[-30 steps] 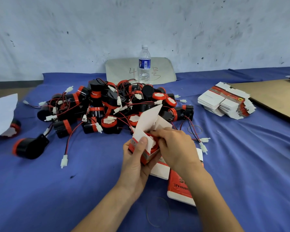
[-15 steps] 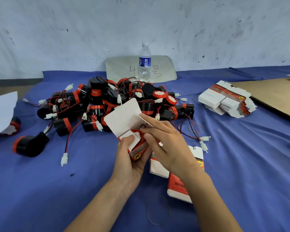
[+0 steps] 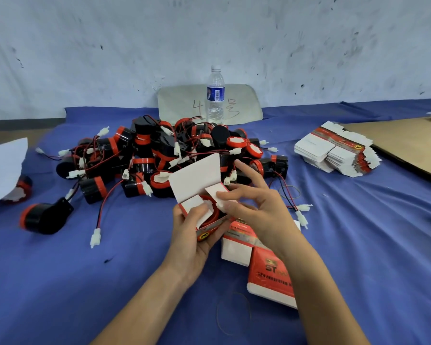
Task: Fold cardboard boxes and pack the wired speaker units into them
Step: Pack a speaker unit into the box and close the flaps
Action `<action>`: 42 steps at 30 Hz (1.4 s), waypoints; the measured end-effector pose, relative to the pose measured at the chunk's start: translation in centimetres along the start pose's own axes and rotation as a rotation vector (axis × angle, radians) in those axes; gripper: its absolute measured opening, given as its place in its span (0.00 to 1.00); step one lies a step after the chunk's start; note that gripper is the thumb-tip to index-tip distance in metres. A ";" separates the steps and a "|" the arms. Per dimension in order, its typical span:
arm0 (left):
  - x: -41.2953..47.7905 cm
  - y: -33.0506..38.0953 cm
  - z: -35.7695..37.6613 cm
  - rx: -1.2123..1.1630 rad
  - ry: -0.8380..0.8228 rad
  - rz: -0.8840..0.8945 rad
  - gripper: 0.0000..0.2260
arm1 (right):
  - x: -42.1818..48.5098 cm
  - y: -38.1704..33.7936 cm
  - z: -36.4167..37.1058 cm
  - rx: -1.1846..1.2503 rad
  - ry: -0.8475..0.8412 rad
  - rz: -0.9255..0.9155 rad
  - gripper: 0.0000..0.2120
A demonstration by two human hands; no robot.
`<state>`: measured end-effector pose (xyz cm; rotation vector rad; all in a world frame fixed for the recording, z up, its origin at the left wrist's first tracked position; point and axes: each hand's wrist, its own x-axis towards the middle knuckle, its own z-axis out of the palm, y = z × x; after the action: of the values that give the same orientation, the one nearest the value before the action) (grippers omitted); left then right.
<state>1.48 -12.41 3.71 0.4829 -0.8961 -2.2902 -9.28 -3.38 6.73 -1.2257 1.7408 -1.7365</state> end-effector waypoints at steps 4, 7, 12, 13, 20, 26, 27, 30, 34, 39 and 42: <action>0.0 0.4 0.1 0.070 -0.096 -0.016 0.25 | -0.3 0.0 -0.4 0.301 -0.110 0.158 0.10; -0.1 0.4 0.1 0.057 -0.107 -0.042 0.28 | -0.4 0.2 -0.4 0.294 -0.188 0.121 0.17; -0.1 0.1 0.3 0.050 -0.065 -0.054 0.28 | -0.2 0.5 -0.4 0.116 -0.106 0.024 0.15; -0.1 0.0 0.3 0.042 -0.059 -0.052 0.28 | -0.2 0.6 -0.2 0.078 -0.077 0.010 0.15; -0.2 -0.5 0.3 0.110 -0.064 -0.037 0.26 | -0.2 1.0 0.8 -0.050 0.086 -0.011 0.13; -0.3 -0.9 0.0 0.411 -0.020 0.131 0.27 | -0.2 0.6 1.1 -0.004 0.095 0.018 0.16; -0.3 -0.9 0.0 0.416 -0.021 0.147 0.27 | -0.2 0.6 1.1 0.040 0.091 0.038 0.16; -0.3 -1.1 -0.1 0.370 -0.010 0.155 0.26 | 0.0 0.6 1.0 0.199 0.067 0.126 0.15; -0.1 -1.0 -0.2 0.287 0.006 0.090 0.27 | 0.0 0.6 0.6 0.260 0.043 0.109 0.11; 0.2 -0.4 -0.4 0.382 -0.040 0.060 0.26 | -0.4 0.5 0.7 0.010 0.046 -0.002 0.16; 0.5 0.1 -0.8 0.453 -0.059 0.041 0.26 | -0.4 0.4 0.6 -0.031 0.033 0.008 0.21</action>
<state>1.53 -13.15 3.17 0.5828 -1.4509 -2.0690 -8.71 -3.47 6.12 -1.2085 1.7956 -1.7405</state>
